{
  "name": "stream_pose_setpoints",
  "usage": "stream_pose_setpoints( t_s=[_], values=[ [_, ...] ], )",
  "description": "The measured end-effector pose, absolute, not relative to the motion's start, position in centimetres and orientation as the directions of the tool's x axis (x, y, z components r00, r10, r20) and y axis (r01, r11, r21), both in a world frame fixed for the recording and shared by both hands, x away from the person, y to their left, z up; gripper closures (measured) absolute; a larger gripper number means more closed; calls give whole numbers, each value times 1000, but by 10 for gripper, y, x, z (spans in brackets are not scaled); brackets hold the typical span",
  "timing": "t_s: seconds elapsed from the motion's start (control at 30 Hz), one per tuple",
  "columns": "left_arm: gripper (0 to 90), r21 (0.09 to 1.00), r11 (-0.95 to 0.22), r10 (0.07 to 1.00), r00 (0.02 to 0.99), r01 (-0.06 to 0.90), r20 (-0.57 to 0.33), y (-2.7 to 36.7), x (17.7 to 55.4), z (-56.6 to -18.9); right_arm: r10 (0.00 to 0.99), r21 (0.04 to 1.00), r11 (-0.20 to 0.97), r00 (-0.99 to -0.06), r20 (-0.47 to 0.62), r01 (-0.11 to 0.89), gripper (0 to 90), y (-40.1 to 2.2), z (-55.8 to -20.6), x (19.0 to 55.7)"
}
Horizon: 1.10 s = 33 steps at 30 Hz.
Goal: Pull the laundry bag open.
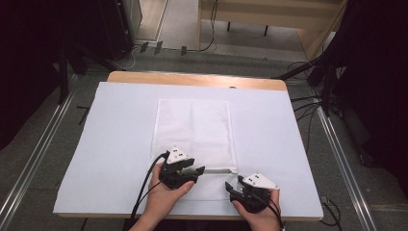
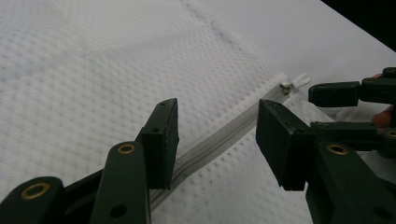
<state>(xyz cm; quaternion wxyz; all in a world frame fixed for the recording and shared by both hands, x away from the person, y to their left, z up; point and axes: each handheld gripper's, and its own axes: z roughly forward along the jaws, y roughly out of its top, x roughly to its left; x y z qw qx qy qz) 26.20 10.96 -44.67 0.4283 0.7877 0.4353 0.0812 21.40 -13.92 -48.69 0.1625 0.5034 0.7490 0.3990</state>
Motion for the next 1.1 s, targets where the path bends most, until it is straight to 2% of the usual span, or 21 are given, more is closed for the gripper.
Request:
stream_pose_setpoints(
  t_s=[0.1,0.17,0.23,0.27,0.37,0.57,0.7,0.8,0.97,1.1],
  values=[
    [501,743,-261,748,616,616,-247,105,263,-445,898,763,163,-415,147,625,507,-136,-487,211],
    [501,743,-264,741,623,615,-252,97,264,-442,915,767,193,-395,84,611,575,-129,-488,206],
    [501,745,-264,737,626,613,-254,93,265,-441,923,774,201,-382,56,600,593,-127,-489,204],
    [500,744,-262,736,626,615,-258,90,266,-441,930,780,196,-366,44,594,691,-126,-489,202],
    [497,733,-264,726,629,627,-277,77,269,-443,931,780,175,-360,69,601,890,-128,-489,203],
    [489,716,-266,703,638,646,-314,59,272,-445,911,798,112,-382,156,593,900,-136,-488,205],
    [491,692,-235,681,624,682,-384,44,279,-443,910,847,106,-395,129,521,900,-136,-480,200],
    [468,673,-209,692,593,709,-410,38,284,-442,907,857,112,-404,118,503,900,-135,-476,198],
    [426,651,-245,721,584,718,-373,21,289,-443,899,858,126,-424,114,497,900,-132,-477,197],
    [455,631,-285,729,591,722,-347,12,294,-443,896,863,137,-432,101,487,900,-131,-476,197]
  ],
)
